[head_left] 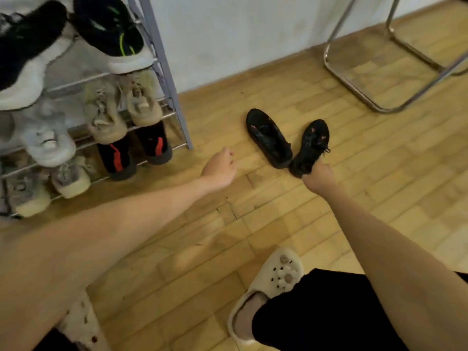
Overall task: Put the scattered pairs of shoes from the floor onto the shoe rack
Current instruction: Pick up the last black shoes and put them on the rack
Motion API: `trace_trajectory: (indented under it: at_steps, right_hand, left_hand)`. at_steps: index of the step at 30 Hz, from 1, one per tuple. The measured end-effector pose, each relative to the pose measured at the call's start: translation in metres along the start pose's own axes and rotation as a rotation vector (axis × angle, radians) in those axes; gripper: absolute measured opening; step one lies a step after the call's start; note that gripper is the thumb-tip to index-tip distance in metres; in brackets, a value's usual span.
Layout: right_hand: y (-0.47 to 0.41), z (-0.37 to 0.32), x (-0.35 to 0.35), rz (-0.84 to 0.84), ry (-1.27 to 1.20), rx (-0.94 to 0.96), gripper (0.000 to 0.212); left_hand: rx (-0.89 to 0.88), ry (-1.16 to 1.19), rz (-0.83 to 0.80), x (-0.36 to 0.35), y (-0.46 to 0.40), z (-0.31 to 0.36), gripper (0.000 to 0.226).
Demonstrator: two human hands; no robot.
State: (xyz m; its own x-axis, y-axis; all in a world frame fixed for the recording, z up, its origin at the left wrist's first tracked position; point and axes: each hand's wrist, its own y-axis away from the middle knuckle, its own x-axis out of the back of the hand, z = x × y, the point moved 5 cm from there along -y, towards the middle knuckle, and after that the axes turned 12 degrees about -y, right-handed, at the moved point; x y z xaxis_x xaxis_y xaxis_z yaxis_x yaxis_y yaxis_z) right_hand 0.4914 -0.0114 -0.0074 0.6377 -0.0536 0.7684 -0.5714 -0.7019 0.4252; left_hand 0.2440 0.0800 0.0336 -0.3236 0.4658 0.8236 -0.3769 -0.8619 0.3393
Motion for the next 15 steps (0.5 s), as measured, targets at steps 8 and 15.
trace_trajectory:
  at_steps: [8, 15]
  right_hand:
    - [-0.052, 0.038, -0.039, -0.044, 0.045, -0.032, 0.063]
    - [-0.094, 0.050, -0.055, -0.038, 0.125, 0.031, 0.082]
  left_hand:
    - [-0.219, -0.212, -0.147, -0.089, -0.080, 0.052, 0.042]
    - [-0.265, -0.094, -0.130, -0.138, -0.144, 0.096, 0.052]
